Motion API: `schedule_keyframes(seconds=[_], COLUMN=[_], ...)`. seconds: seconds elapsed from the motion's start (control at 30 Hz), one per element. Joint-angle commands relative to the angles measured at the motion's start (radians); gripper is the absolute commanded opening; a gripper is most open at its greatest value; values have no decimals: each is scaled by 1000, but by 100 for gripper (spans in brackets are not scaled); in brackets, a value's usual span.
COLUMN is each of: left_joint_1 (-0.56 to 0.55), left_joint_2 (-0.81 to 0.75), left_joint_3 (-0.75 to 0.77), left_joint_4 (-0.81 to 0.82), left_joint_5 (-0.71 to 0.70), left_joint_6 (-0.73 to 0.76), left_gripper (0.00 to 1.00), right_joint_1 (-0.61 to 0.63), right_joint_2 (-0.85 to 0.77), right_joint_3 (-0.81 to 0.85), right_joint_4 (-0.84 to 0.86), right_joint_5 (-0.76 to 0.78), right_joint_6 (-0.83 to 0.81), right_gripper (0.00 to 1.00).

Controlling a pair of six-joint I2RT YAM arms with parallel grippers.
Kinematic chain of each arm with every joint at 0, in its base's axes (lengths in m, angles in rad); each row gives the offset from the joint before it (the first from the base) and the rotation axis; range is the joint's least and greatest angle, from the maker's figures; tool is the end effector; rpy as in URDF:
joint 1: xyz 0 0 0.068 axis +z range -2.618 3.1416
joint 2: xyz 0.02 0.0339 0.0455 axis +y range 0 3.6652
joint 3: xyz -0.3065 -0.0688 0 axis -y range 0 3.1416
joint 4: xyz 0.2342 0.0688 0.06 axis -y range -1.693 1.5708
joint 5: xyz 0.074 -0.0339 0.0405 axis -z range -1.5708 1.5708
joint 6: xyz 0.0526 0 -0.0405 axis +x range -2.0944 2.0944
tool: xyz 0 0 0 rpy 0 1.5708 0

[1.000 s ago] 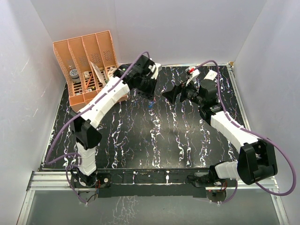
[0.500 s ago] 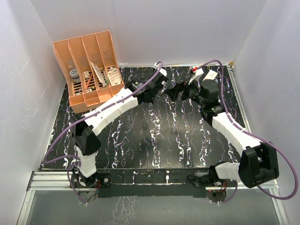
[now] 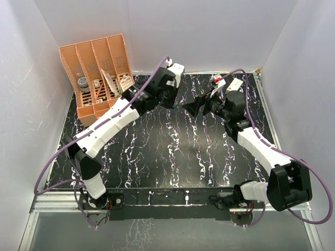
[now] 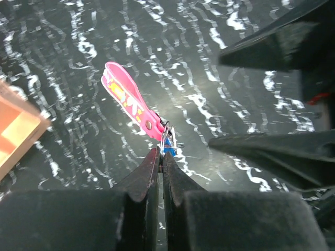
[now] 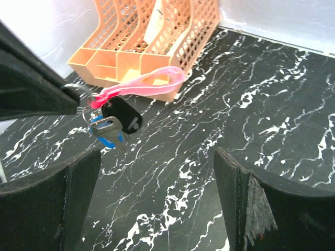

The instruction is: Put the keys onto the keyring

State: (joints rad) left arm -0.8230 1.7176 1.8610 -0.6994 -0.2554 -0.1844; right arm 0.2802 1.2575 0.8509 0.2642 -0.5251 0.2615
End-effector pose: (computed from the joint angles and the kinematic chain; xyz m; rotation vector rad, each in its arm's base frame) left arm 0.2778 -0.2799 0.4436 0.5215 2.0593 -0.3303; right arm 0.2644 0.1035 0.3506 -0.4173 1.7183 0.8454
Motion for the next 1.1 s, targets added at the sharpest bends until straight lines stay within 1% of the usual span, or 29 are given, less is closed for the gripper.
schedule_keyframes(seconds=[0.0,0.07,0.13,0.3,0.43,0.83,1.07], left_joint_1=[50,71,93,118,122,122,122], left_joint_2=[6,5,-3,-24,-21,-6,18], left_joint_3=[89,92,82,38,32,33,71], left_joint_4=[-26,-29,-25,-11,-15,-21,-60], left_joint_5=[303,387,440,500,523,575,596], left_joint_6=[-24,-36,-44,-29,-6,42,49], left_gripper=[0,0,0,0,0,0,0], right_joint_1=[-4,-3,-5,-12,-12,-14,-13], right_joint_2=[-38,-47,-55,-70,-73,-6,21], right_joint_3=[-12,-10,-7,-3,-4,33,52], right_joint_4=[123,131,132,127,139,221,235], right_joint_5=[-95,-96,-91,-88,-93,-183,-194], right_joint_6=[0,5,5,1,0,27,36], right_gripper=[86,84,82,72,69,64,63])
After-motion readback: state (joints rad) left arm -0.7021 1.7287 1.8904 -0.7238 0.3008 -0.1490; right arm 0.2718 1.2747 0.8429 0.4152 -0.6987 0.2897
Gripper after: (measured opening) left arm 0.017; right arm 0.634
